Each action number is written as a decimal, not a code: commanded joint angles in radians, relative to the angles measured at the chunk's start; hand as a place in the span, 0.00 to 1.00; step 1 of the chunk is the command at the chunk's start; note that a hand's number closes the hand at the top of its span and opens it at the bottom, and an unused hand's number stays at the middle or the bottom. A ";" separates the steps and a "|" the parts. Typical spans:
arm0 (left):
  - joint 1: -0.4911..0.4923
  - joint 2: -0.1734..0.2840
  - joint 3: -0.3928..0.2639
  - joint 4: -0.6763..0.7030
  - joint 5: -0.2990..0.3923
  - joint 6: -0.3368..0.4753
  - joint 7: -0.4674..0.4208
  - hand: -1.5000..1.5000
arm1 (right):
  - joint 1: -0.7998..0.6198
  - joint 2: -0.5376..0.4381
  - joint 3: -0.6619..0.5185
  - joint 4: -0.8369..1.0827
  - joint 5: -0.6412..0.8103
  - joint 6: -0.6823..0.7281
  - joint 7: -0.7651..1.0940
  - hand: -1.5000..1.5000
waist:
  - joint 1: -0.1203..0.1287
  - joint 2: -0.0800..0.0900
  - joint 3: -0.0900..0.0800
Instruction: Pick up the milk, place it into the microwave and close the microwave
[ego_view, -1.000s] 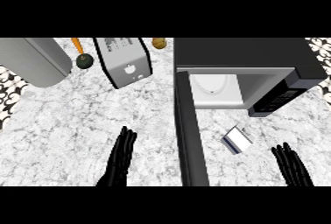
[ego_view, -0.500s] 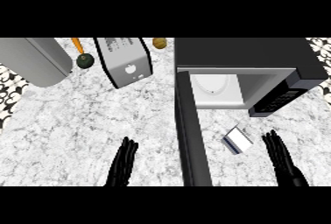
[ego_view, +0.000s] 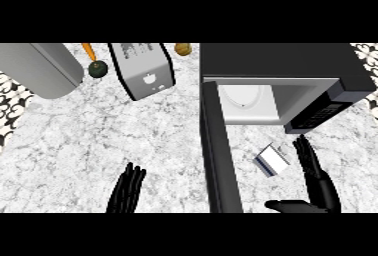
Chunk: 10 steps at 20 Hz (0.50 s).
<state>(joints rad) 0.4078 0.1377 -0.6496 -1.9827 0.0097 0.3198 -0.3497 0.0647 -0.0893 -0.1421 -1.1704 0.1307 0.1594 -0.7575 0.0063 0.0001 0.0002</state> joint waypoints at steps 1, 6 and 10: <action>0.039 0.054 0.039 -0.053 0.063 -0.028 -0.013 0.00 | -0.089 0.054 0.008 0.160 0.063 -0.114 -0.074 0.00 | 0.003 0.000 0.000; 0.049 0.110 0.117 -0.020 0.152 -0.094 -0.080 0.00 | -0.224 -0.047 -0.084 0.390 0.035 -0.097 -0.191 0.00 | 0.005 0.002 0.000; 0.106 0.110 0.069 -0.008 0.118 -0.084 -0.126 0.00 | -0.313 -0.074 -0.134 0.616 0.032 -0.124 -0.329 1.00 | 0.011 0.003 0.001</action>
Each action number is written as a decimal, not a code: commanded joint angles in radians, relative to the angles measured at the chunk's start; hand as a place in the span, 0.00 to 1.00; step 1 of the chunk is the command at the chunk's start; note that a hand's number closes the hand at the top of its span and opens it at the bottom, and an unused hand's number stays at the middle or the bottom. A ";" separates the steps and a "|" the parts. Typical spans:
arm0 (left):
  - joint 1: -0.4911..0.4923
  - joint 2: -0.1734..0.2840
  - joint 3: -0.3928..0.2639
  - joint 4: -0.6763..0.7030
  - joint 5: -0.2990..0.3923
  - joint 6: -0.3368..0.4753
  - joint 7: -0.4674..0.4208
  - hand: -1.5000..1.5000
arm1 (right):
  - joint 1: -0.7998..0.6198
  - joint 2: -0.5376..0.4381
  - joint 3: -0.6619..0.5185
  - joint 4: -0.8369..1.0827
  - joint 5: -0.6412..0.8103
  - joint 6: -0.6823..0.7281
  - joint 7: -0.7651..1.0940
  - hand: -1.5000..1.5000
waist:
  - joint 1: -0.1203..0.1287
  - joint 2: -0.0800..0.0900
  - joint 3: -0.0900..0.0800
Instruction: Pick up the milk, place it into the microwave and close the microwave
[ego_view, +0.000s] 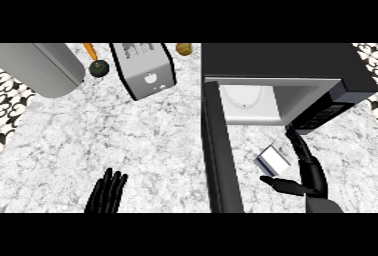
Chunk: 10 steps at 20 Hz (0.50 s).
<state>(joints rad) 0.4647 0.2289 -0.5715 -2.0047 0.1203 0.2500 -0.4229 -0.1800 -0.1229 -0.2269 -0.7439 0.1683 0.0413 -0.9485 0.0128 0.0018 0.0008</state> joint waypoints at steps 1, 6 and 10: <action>0.017 0.059 0.069 0.018 0.072 -0.067 -0.039 0.00 | -0.135 -0.019 -0.043 0.181 -0.008 -0.035 -0.060 1.00 | 0.002 0.001 0.000; 0.043 0.051 0.061 -0.003 0.063 -0.065 -0.048 0.00 | -0.178 -0.015 -0.063 0.269 -0.003 -0.122 -0.127 1.00 | 0.001 0.000 0.000; 0.043 0.081 0.105 -0.030 0.092 -0.089 -0.034 0.00 | -0.199 -0.059 -0.078 0.411 0.031 -0.147 -0.217 1.00 | 0.008 0.003 0.001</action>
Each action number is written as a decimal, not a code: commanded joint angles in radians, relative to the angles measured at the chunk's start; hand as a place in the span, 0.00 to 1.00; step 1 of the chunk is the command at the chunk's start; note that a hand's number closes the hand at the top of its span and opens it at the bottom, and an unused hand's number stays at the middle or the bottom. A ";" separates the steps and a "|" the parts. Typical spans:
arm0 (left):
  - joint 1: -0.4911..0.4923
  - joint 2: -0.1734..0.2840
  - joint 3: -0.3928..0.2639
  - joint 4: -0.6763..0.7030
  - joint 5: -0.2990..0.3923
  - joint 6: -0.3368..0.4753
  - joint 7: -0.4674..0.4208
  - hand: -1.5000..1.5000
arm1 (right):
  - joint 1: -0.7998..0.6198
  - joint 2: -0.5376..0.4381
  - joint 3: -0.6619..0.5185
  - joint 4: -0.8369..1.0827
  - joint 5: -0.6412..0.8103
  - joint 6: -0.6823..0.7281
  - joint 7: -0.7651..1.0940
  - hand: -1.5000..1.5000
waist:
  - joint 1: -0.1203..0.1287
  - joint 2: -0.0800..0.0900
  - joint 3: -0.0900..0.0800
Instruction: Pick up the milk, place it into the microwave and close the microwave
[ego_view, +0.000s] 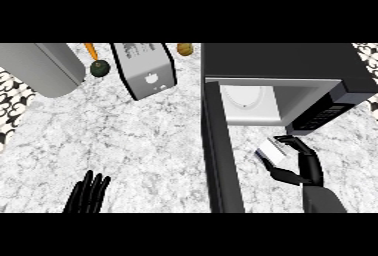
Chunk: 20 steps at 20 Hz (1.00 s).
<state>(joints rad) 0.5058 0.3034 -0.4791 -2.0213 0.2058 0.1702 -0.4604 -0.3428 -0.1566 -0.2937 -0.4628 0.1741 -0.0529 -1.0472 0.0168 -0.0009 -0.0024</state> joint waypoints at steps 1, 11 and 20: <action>0.002 0.010 0.030 0.062 0.023 -0.049 -0.061 0.00 | -0.029 -0.011 -0.009 0.123 0.028 -0.086 -0.103 1.00 | 0.002 0.005 0.004; 0.082 0.054 0.071 0.043 0.057 -0.106 -0.127 0.00 | -0.035 -0.089 -0.060 0.140 -0.013 -0.045 -0.122 1.00 | 0.002 0.004 0.004; -0.022 0.064 0.183 0.045 0.160 -0.131 -0.016 0.00 | -0.013 0.020 -0.002 0.006 -0.043 0.061 -0.101 1.00 | -0.014 0.001 0.002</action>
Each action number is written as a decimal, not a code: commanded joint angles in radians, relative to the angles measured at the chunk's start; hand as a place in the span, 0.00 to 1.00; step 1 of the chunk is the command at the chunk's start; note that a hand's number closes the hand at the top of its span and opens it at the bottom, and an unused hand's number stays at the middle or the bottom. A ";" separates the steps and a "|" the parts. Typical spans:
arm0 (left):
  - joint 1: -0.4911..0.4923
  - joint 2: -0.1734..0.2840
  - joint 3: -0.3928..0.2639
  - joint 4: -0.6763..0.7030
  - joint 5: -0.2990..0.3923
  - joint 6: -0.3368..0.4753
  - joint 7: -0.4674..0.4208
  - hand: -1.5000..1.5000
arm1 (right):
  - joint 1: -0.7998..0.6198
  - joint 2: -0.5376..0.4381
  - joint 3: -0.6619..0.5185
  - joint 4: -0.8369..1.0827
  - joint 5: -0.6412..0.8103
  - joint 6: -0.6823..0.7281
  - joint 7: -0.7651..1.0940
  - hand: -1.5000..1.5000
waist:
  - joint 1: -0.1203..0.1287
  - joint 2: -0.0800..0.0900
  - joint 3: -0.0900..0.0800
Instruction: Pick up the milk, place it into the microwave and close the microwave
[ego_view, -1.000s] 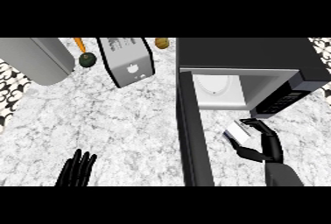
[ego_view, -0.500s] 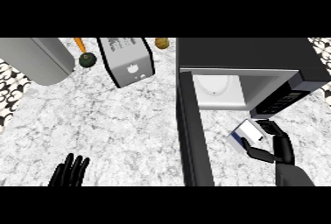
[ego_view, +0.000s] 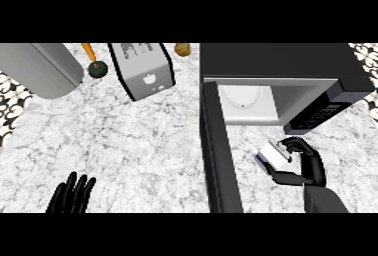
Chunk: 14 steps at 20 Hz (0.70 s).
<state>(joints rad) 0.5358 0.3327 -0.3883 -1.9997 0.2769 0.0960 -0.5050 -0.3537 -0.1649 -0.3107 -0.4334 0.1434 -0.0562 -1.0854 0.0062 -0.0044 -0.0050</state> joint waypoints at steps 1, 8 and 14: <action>0.011 0.037 0.055 -0.028 0.047 -0.030 0.034 0.00 | 0.022 0.064 0.035 -0.088 -0.015 0.045 -0.029 1.00 | -0.005 0.001 0.004; 0.001 -0.019 0.048 0.115 0.013 -0.071 -0.067 0.00 | 0.142 0.115 0.116 -0.377 -0.020 0.002 0.097 1.00 | -0.009 0.002 0.004; 0.015 0.039 0.135 0.020 0.073 -0.098 0.012 0.00 | 0.108 0.131 0.145 -0.554 0.014 -0.129 0.337 1.00 | -0.004 0.002 0.004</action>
<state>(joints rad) 0.5418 0.3402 -0.3037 -1.9615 0.3175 0.0293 -0.5155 -0.2309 -0.0394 -0.1801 -0.8944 0.1498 -0.1319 -0.8679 -0.0013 -0.0034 -0.0014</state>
